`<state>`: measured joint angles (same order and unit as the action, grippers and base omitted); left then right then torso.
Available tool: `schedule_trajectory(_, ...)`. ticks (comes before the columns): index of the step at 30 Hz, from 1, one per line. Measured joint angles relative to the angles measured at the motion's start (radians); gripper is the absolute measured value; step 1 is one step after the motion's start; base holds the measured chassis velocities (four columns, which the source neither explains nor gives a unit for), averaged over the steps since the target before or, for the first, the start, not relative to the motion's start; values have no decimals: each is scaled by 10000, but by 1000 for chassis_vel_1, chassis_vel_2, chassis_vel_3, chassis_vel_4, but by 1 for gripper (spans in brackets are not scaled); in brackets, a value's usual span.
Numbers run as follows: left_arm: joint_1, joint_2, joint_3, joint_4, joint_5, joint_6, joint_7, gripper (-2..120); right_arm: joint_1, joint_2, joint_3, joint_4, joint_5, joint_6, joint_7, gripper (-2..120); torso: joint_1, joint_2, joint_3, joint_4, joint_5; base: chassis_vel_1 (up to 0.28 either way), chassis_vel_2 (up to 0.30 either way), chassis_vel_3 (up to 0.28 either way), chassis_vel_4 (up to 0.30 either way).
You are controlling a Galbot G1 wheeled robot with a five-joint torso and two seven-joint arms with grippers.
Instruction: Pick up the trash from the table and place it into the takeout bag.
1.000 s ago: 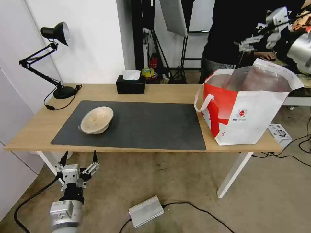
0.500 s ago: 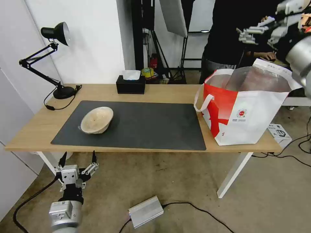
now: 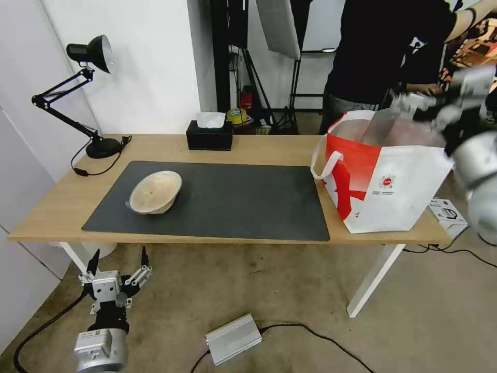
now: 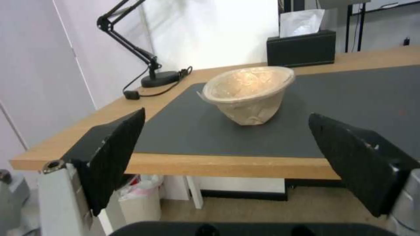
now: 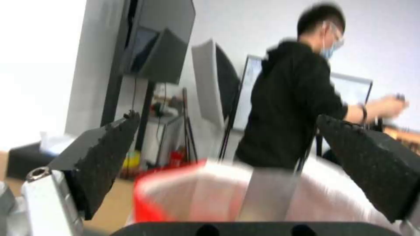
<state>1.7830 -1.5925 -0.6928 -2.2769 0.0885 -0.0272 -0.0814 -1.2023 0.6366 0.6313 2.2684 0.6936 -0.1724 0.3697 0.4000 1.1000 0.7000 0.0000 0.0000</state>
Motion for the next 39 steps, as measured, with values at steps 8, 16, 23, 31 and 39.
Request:
schedule_trajectory(8,21,35,-3,1,16,1,2,100,-2688,2305,-229,909,-2034,652,-6,100,0,0,-1,0,-3,0,0,0,0)
schedule_trajectory(16,13,61,42,62,17,5,5,100,-3936,3265,-983,888,-3315,1202,106,100,-1,1,-1,-1,-3,0,0,0,0)
schedule_trajectory(23,3,87,79,88,16,9,9,100,-4082,3617,-1800,321,-3857,1609,375,100,-1,1,-1,0,-1,0,0,0,0)
schedule_trajectory(31,53,123,67,104,15,9,9,100,-4252,3687,-2435,-384,-4259,2317,669,100,0,0,0,1,-1,0,0,0,0)
schedule_trajectory(39,38,102,89,147,26,10,10,100,-4456,3891,-2697,-1062,-4650,2917,963,100,-1,0,0,0,0,0,0,0,0)
